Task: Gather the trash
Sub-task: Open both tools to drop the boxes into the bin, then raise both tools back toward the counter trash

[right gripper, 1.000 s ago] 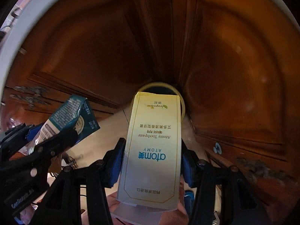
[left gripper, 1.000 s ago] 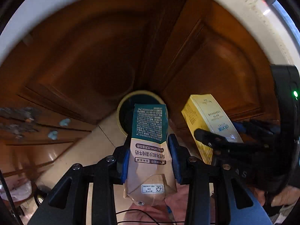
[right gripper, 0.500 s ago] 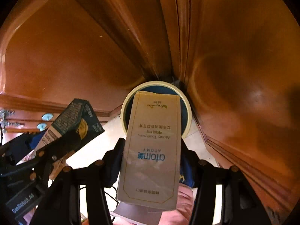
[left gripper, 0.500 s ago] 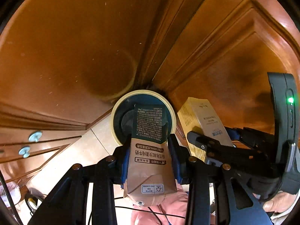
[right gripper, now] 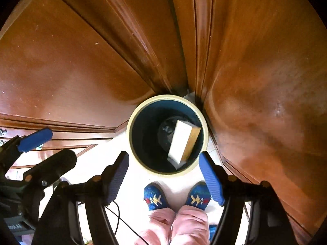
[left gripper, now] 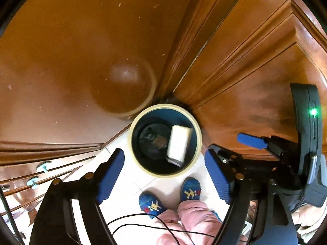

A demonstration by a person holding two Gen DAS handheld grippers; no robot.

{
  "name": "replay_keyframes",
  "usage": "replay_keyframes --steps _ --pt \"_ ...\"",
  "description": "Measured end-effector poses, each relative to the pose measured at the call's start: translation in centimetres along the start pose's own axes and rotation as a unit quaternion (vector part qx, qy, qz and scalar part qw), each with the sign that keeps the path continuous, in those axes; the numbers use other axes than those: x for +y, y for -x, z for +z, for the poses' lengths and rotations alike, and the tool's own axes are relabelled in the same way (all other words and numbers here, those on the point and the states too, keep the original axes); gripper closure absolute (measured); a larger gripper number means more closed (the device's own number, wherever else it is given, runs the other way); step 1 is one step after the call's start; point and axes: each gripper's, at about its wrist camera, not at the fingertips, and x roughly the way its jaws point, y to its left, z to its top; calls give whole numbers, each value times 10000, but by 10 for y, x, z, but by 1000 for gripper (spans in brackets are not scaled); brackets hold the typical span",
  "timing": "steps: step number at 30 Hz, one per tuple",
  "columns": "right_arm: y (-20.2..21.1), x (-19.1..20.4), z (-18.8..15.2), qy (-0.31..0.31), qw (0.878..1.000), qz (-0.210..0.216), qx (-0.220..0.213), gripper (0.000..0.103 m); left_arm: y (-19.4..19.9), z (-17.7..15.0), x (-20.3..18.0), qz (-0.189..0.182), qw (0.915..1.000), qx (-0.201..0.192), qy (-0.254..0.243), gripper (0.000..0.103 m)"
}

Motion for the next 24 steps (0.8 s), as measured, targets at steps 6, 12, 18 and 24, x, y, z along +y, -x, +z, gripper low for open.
replay_keyframes --steps 6,12,18,24 --pt "6 -1 1 -50 10000 10 -3 30 9 -9 1 88 9999 65 27 23" --pt "25 3 -4 -160 9999 60 -1 29 37 -18 -3 136 9999 -15 49 23" --pt "69 15 -8 -163 9996 184 -147 29 95 -22 -10 63 9993 -379 8 23" --pt "132 36 -16 72 9980 259 -581 29 160 -25 -18 -9 9967 -803 -70 23"
